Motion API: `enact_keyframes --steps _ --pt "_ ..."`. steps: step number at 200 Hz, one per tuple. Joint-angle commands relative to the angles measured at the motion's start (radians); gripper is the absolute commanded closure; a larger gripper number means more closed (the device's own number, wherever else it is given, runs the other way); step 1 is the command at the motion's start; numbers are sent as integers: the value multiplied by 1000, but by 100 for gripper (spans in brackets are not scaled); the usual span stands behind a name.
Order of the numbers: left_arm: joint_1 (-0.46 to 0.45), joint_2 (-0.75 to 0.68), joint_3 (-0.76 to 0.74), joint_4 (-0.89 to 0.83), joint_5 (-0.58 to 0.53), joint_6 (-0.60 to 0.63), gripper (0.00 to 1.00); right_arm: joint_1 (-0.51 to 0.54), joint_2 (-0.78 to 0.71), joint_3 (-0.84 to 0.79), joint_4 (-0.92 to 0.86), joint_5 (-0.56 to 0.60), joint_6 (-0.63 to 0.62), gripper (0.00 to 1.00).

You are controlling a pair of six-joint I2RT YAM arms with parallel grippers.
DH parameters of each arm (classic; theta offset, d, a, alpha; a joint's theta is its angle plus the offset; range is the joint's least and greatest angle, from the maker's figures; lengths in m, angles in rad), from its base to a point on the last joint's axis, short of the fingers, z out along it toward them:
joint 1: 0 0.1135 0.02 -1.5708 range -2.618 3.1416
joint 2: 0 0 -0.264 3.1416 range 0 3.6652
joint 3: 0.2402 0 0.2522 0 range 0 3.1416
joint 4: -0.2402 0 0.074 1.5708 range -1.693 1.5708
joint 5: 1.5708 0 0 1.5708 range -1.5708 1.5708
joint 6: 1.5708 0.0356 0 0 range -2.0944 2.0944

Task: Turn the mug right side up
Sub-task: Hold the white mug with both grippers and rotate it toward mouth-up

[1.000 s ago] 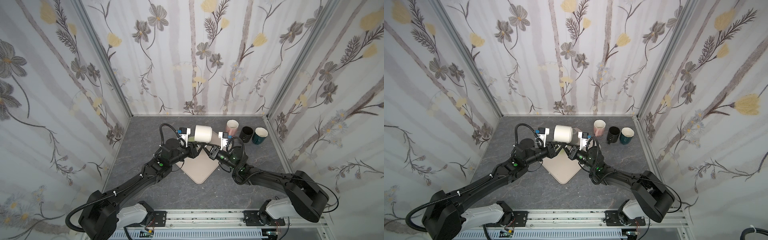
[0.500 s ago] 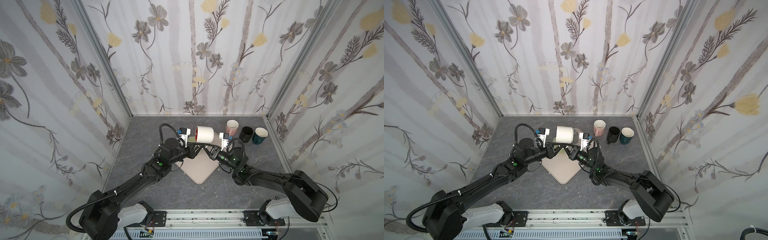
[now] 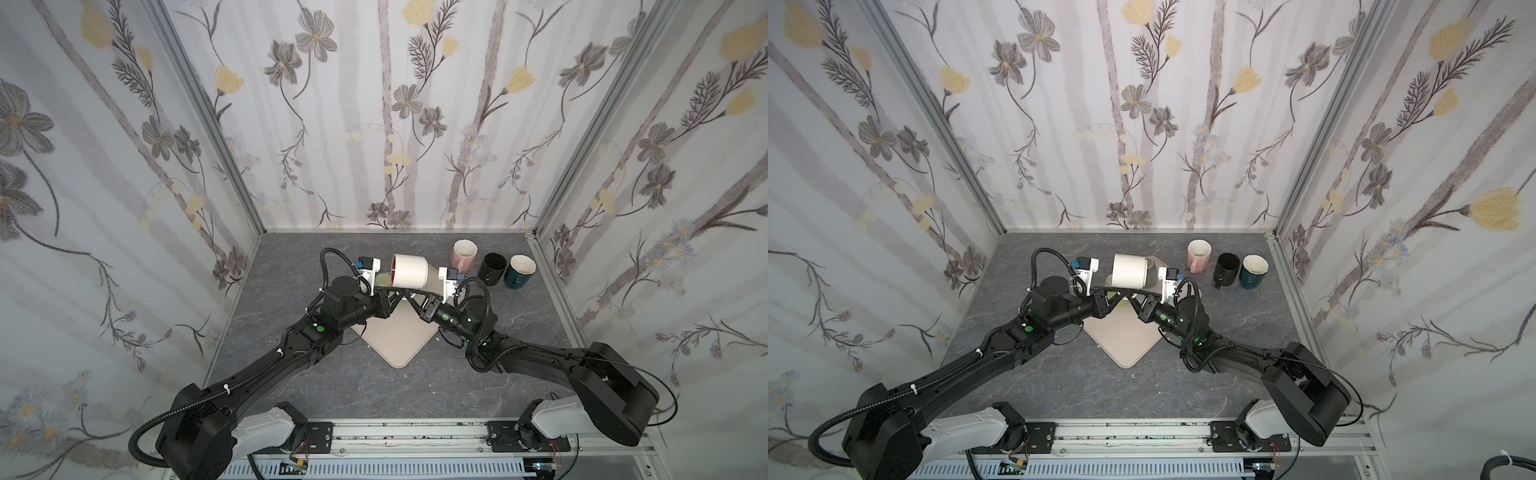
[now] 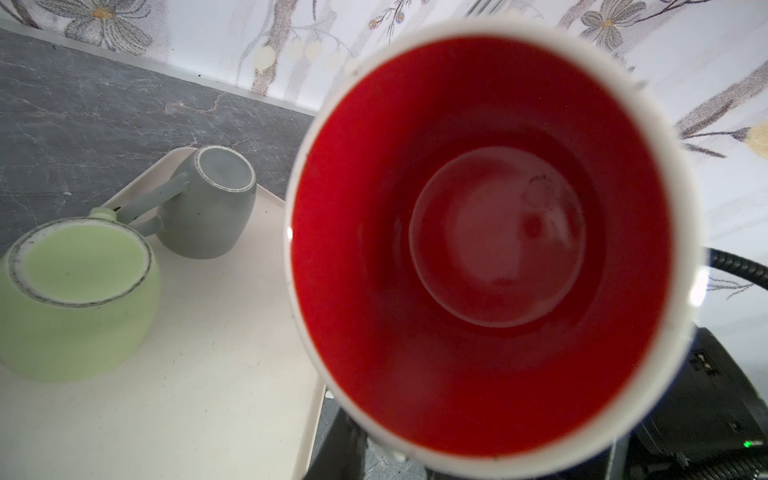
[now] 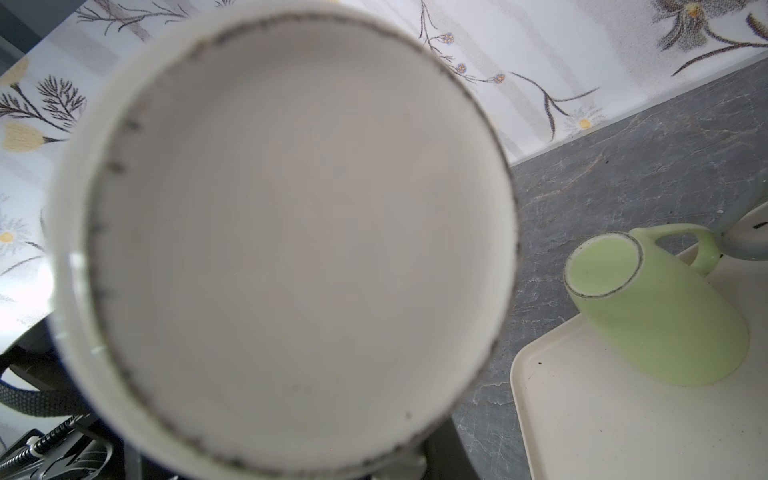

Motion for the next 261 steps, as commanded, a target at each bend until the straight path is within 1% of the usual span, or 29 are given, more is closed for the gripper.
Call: enact_keyframes --steps 1,35,54,77,103,130,162,176,210,261 --pt "2 -15 -5 87 -148 12 100 16 -10 -4 54 -202 -55 100" --pt "0 -41 -37 132 -165 19 100 15 -13 -5 56 -204 -55 97" --pt "-1 -49 -39 135 -164 26 100 15 -16 -10 58 -202 -54 90" --pt "-2 -42 -37 137 -141 29 100 15 -19 -16 71 -201 -50 84" --pt "-3 -24 -37 135 -133 23 100 16 -21 -18 81 -200 -43 83" --pt "-6 -8 -30 131 -126 24 100 15 -26 -20 83 -196 -41 79" --pt "-9 -3 -32 136 -134 42 100 15 -27 -20 78 -192 -39 67" --pt "-12 6 -24 126 -124 56 100 15 -28 -20 77 -189 -42 64" --pt "-16 43 18 59 -104 84 100 14 -28 -18 75 -183 -42 61" --pt "-18 68 38 -7 -160 88 100 8 -31 -17 57 -175 -50 55"
